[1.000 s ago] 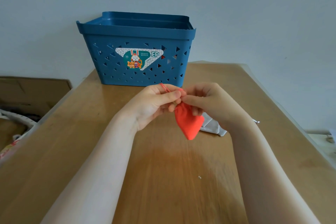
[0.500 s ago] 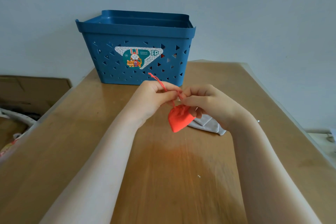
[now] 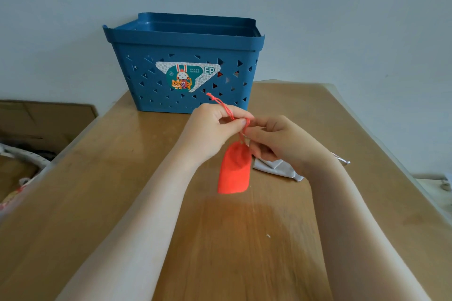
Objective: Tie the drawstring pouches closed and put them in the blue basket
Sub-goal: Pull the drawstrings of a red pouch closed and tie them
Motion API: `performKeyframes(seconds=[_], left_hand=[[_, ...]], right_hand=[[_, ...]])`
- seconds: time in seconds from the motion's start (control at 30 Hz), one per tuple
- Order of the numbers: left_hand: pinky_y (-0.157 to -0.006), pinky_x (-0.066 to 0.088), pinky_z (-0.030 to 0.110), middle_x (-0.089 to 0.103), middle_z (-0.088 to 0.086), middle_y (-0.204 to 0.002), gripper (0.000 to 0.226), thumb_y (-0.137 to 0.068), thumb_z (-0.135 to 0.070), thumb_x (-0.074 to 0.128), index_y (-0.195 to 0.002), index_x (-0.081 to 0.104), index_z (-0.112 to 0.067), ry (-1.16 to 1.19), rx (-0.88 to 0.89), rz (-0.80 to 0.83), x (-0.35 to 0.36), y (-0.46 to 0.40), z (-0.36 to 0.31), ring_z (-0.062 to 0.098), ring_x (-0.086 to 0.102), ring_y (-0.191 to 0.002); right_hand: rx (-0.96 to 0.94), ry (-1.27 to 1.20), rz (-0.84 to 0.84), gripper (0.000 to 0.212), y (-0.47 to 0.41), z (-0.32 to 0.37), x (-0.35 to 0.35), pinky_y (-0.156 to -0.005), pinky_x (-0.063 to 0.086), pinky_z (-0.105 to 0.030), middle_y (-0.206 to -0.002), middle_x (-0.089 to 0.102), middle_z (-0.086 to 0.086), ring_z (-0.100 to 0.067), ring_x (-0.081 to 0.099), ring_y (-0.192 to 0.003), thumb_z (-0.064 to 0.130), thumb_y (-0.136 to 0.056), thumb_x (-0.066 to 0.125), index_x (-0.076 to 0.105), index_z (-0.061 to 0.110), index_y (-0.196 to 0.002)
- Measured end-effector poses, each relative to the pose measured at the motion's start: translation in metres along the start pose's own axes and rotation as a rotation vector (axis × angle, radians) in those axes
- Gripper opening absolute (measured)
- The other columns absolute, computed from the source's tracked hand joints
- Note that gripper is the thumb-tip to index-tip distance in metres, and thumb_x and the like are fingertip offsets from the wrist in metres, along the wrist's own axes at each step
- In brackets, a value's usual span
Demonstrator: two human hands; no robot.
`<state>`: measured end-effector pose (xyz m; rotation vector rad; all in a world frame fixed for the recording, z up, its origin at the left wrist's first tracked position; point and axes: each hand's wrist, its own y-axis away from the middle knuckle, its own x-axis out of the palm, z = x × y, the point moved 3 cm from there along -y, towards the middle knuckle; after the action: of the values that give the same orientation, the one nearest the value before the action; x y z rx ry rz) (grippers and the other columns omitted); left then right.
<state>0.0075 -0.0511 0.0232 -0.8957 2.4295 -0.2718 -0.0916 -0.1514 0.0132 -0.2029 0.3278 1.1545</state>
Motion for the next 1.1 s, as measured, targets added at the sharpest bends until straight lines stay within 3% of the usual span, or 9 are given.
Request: performKeyframes(seconds=[0.07, 0.17, 0.27, 0.37, 0.6, 0.77, 0.9, 1.0, 1.1], left_hand=[[-0.083, 0.05, 0.02, 0.072, -0.008, -0.083, 0.024, -0.086, -0.006, 0.064, -0.084, 0.071, -0.03, -0.004, 0.004, 0.0, 0.0, 0.0, 0.0, 0.003, 0.066, -0.081], [-0.079, 0.048, 0.016, 0.071, -0.012, -0.081, 0.025, -0.086, -0.007, 0.064, -0.083, 0.071, -0.031, 0.016, -0.008, 0.021, 0.002, 0.001, 0.0, 0.0, 0.065, -0.077], [-0.077, 0.048, 0.013, 0.071, -0.011, -0.08, 0.029, -0.086, -0.006, 0.064, -0.082, 0.071, -0.034, 0.038, 0.019, 0.052, 0.004, 0.001, -0.003, -0.003, 0.063, -0.076], [-0.081, 0.048, 0.015, 0.071, -0.009, -0.085, 0.024, -0.087, -0.007, 0.064, -0.088, 0.073, -0.029, -0.002, 0.051, 0.087, 0.007, 0.001, -0.004, 0.002, 0.064, -0.083], [-0.082, 0.048, 0.027, 0.063, -0.009, -0.088, 0.017, -0.086, -0.009, 0.065, -0.088, 0.075, -0.022, -0.113, 0.114, 0.136, 0.009, 0.0, -0.003, 0.006, 0.061, -0.084], [-0.079, 0.046, 0.014, 0.057, -0.013, -0.094, 0.028, -0.097, -0.009, 0.046, -0.114, 0.067, -0.016, -0.122, 0.119, 0.213, 0.013, 0.002, -0.003, -0.004, 0.056, -0.079], [-0.09, 0.049, 0.03, 0.065, -0.007, -0.107, 0.031, -0.102, -0.019, 0.035, -0.121, 0.059, -0.024, -0.123, 0.071, 0.153, 0.011, 0.001, 0.005, 0.001, 0.059, -0.097], [-0.101, 0.042, 0.037, 0.063, -0.01, -0.119, 0.03, -0.103, -0.024, 0.033, -0.121, 0.057, -0.027, -0.061, 0.06, 0.105, 0.01, -0.001, 0.01, 0.003, 0.054, -0.115], [-0.102, 0.041, 0.031, 0.066, -0.009, -0.113, 0.029, -0.103, -0.025, 0.03, -0.115, 0.057, -0.026, 0.176, 0.016, 0.05, 0.011, -0.002, 0.008, 0.003, 0.055, -0.114]], right_hand=[[0.0, -0.009, -0.046, 0.011, -0.001, 0.0, -0.001, -0.039, 0.029, -0.015, -0.056, 0.056, -0.003, -0.008, 0.039, -0.038, 0.013, -0.094, 0.052, 0.062, 0.011, -0.091], [0.039, -0.14, -0.085, 0.025, -0.002, -0.003, -0.003, -0.044, 0.026, -0.02, -0.069, 0.064, -0.007, -0.012, 0.045, -0.048, 0.005, -0.092, 0.045, 0.06, 0.011, -0.112], [0.106, -0.39, -0.154, 0.021, -0.004, -0.004, -0.005, -0.047, 0.023, -0.023, -0.067, 0.066, -0.008, -0.013, 0.042, -0.05, 0.011, -0.094, 0.043, 0.064, 0.005, -0.092], [0.169, -0.459, -0.28, 0.027, -0.006, -0.008, -0.003, -0.038, 0.023, -0.017, -0.055, 0.062, -0.003, -0.011, 0.038, -0.044, 0.02, -0.096, 0.049, 0.061, 0.007, -0.076], [0.209, -0.521, -0.313, 0.017, -0.003, -0.011, -0.001, -0.035, 0.023, -0.015, -0.058, 0.058, 0.0, -0.007, 0.042, -0.043, 0.009, -0.09, 0.057, 0.065, 0.011, -0.075], [0.049, -0.168, -0.567, 0.012, 0.001, -0.007, -0.012, -0.043, 0.035, -0.01, -0.059, 0.063, 0.007, 0.004, 0.048, -0.042, 0.009, -0.085, 0.061, 0.071, 0.013, -0.081], [-0.039, -0.04, -0.714, 0.02, 0.0, -0.007, -0.019, -0.066, 0.047, -0.019, -0.07, 0.069, 0.005, -0.001, 0.057, -0.058, 0.005, -0.083, 0.056, 0.07, 0.019, -0.082], [-0.106, -0.093, -0.801, 0.021, 0.002, -0.005, -0.021, -0.075, 0.05, -0.024, -0.076, 0.07, 0.004, -0.01, 0.063, -0.074, 0.004, -0.081, 0.058, 0.069, 0.022, -0.084], [-0.186, -0.387, -0.843, 0.021, 0.004, -0.003, -0.022, -0.068, 0.049, -0.019, -0.077, 0.067, 0.002, -0.007, 0.06, -0.072, 0.001, -0.085, 0.057, 0.066, 0.019, -0.084]])
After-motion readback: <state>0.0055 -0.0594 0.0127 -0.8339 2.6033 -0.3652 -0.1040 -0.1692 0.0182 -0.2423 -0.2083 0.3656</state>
